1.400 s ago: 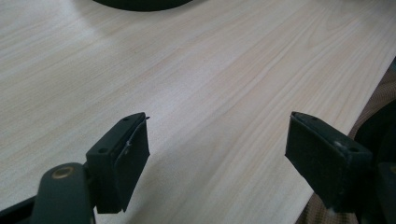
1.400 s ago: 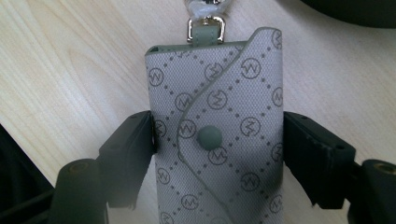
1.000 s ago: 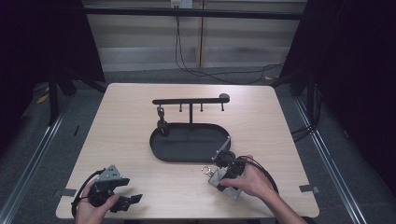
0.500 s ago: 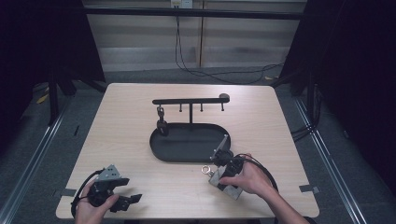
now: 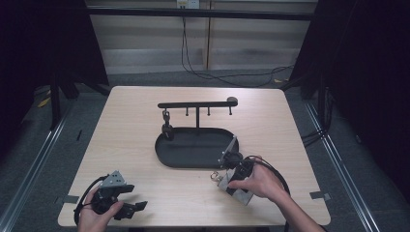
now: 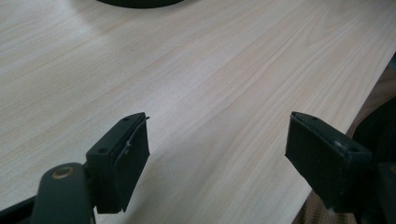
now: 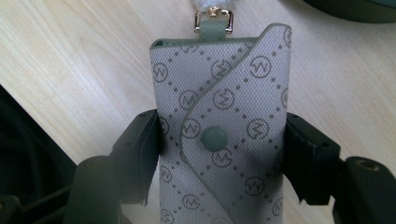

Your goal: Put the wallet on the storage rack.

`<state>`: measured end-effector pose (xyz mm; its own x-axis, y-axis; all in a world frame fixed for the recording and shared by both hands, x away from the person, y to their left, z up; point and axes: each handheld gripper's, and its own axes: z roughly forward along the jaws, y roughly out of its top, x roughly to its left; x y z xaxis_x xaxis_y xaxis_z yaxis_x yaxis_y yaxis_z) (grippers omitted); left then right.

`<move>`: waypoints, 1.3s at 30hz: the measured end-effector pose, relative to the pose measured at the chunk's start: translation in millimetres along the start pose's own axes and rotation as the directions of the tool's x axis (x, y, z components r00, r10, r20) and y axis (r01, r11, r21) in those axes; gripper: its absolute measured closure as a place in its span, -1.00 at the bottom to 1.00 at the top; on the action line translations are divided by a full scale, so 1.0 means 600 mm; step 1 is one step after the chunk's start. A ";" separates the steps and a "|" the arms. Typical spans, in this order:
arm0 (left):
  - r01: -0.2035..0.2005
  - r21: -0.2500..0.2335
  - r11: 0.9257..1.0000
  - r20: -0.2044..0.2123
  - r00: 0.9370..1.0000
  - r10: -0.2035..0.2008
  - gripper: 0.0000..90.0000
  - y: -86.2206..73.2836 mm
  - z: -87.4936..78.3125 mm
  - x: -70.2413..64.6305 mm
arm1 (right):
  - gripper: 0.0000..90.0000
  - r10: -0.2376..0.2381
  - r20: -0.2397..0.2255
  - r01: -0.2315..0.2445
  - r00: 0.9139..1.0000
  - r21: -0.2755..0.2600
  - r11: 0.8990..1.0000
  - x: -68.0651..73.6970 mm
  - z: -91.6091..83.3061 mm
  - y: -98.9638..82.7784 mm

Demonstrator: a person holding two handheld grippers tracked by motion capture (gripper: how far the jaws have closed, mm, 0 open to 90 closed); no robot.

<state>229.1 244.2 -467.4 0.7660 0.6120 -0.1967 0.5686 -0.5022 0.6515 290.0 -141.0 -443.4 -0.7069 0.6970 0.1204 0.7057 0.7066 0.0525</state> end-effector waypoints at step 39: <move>0.031 0.001 1.000 0.014 0.999 -0.031 -0.56 0.001 0.003 0.007 | -0.24 0.008 0.011 -0.008 1.000 0.005 1.000 -0.017 -0.065 0.000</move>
<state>233.3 245.1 -469.4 0.7520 0.6188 -0.2269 0.5923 -0.4833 0.6447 299.0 -153.0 -405.8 -0.7016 0.7040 0.1101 0.7112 0.7014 0.0465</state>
